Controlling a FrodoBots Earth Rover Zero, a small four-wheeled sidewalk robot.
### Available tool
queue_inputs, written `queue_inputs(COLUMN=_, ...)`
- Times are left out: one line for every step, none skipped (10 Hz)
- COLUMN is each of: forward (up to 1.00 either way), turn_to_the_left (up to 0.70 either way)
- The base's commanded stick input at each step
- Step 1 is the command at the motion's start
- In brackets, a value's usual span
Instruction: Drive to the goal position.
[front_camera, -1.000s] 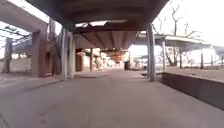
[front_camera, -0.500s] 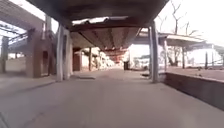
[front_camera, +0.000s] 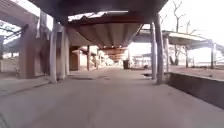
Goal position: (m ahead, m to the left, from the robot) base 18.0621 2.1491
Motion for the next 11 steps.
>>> queue_inputs(forward=0.7, turn_to_the_left=0.0)
queue_inputs(forward=0.7, turn_to_the_left=0.0)
queue_inputs(forward=0.7, turn_to_the_left=0.0)
queue_inputs(forward=0.7, turn_to_the_left=0.0)
queue_inputs(forward=0.7, turn_to_the_left=0.0)
queue_inputs(forward=0.7, turn_to_the_left=0.0)
queue_inputs(forward=0.7, turn_to_the_left=0.0)
queue_inputs(forward=0.7, turn_to_the_left=0.0)
queue_inputs(forward=0.7, turn_to_the_left=0.0)
queue_inputs(forward=0.7, turn_to_the_left=0.0)
queue_inputs(forward=0.7, turn_to_the_left=0.0)
